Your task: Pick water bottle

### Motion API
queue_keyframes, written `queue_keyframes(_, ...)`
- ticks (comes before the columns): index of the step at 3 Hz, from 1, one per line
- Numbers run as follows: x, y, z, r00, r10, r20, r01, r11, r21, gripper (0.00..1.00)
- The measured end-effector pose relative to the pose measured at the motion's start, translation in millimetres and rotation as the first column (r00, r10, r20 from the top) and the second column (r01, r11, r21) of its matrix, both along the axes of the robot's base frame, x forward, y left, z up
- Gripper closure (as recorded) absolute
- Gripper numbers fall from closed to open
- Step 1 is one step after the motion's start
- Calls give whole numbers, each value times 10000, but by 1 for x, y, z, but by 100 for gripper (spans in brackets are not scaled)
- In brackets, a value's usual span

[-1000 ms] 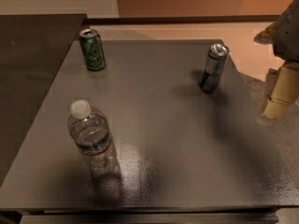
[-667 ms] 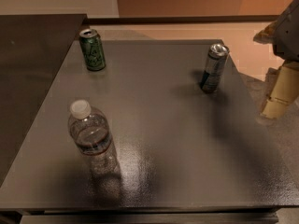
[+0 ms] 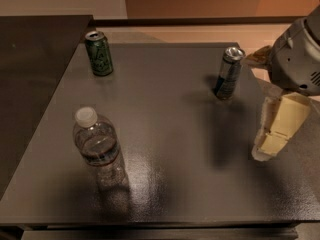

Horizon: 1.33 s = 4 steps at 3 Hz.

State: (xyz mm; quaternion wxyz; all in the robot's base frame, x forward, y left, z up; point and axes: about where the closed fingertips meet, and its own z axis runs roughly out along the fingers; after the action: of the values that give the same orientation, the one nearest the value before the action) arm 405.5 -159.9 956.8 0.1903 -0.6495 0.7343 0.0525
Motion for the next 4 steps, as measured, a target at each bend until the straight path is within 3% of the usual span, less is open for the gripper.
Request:
queue_keyframes(1, -26, 47, -14, 9939, 1076, -221, -1054, 9909, 840, 0)
queue_keyframes(2, -43, 95, -22, 9831, 1812, -253, -1749, 9713, 1609, 0)
queue_keyframes(4, -59, 172, -28, 9751, 2215, -52, -2099, 9307, 2996, 0)
